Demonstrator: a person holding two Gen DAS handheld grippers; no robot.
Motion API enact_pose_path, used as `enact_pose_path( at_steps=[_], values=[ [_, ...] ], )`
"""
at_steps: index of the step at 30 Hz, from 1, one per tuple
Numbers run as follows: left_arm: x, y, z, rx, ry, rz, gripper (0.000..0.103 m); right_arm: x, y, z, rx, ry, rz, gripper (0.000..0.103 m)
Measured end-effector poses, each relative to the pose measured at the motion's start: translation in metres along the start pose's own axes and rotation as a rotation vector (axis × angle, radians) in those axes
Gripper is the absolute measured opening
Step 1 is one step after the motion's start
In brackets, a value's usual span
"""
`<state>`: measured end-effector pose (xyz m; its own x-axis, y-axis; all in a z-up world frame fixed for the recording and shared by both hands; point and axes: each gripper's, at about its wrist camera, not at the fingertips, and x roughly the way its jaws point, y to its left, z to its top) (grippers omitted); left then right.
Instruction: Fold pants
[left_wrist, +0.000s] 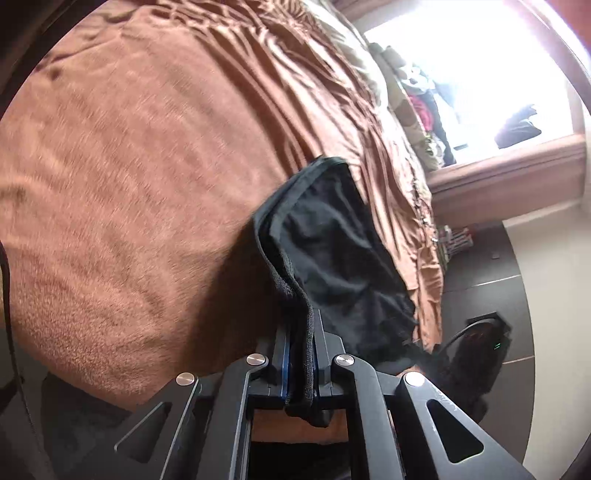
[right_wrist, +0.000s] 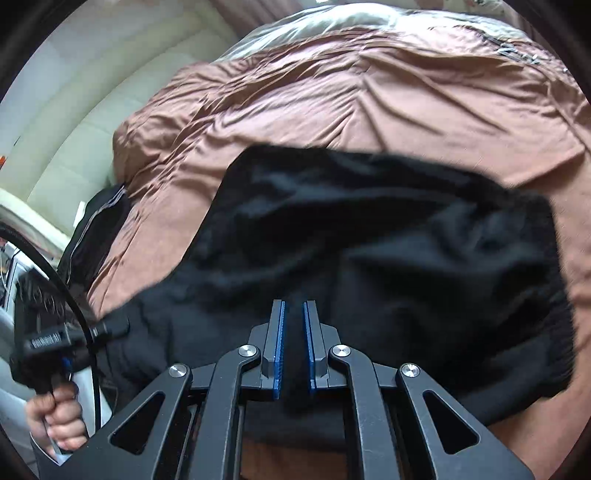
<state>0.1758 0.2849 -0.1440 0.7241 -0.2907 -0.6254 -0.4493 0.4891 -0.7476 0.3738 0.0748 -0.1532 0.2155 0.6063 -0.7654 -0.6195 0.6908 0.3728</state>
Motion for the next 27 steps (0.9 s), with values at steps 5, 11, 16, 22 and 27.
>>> enact_pose_path(
  at_steps=[5,11,16,22,27],
  values=[
    [-0.004,-0.014,0.004,0.028,-0.008,-0.026,0.008,0.006,0.000,-0.017,0.023,0.021,0.034,0.007],
    [-0.001,-0.033,0.011,0.061,-0.004,-0.061,0.008,0.011,-0.009,-0.035,0.080,0.050,0.071,0.007],
    [0.006,-0.058,0.012,0.115,0.004,-0.092,0.008,0.004,-0.012,-0.046,0.106,0.051,0.119,0.007],
    [0.014,-0.091,0.012,0.182,0.014,-0.122,0.008,-0.021,-0.028,-0.051,0.117,0.010,0.140,0.007],
    [0.024,-0.118,0.009,0.228,0.035,-0.139,0.008,-0.052,-0.049,-0.052,0.147,-0.049,0.164,0.017]
  ],
)
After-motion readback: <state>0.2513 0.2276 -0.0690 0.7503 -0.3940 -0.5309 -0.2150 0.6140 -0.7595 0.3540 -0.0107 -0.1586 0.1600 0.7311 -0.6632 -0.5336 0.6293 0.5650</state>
